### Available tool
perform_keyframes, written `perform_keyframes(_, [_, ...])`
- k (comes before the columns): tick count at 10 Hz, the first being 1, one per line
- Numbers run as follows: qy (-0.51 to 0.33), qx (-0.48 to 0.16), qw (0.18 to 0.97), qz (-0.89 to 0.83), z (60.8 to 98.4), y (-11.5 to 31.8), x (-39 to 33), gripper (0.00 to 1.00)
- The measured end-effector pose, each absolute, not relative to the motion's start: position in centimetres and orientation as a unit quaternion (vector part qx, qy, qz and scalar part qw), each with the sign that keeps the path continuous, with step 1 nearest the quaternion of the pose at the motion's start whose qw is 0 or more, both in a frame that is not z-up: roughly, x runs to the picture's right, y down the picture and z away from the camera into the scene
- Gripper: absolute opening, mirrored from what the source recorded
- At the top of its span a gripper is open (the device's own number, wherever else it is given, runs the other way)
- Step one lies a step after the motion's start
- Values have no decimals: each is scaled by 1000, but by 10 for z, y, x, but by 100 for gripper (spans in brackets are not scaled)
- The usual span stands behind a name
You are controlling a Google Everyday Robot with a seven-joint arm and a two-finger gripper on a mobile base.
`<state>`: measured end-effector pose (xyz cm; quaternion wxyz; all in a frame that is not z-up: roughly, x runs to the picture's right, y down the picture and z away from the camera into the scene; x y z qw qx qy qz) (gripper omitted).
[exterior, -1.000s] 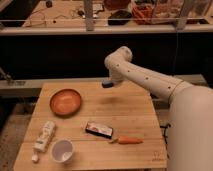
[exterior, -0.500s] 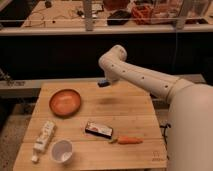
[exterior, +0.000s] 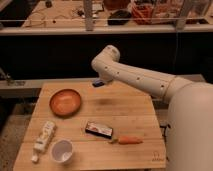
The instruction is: Place the white sponge in the ceramic bowl
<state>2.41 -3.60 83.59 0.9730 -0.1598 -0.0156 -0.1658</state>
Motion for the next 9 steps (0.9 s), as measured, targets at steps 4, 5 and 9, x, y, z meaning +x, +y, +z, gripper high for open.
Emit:
perform_keyframes(4, [-19,-145,974,-173,825,-39,-5,0])
perform_keyframes(5, [-19,-143,974,-174,823,-39,-5,0])
perform_keyframes(9, [-27,-134,976,-172,815,-39,-28,0])
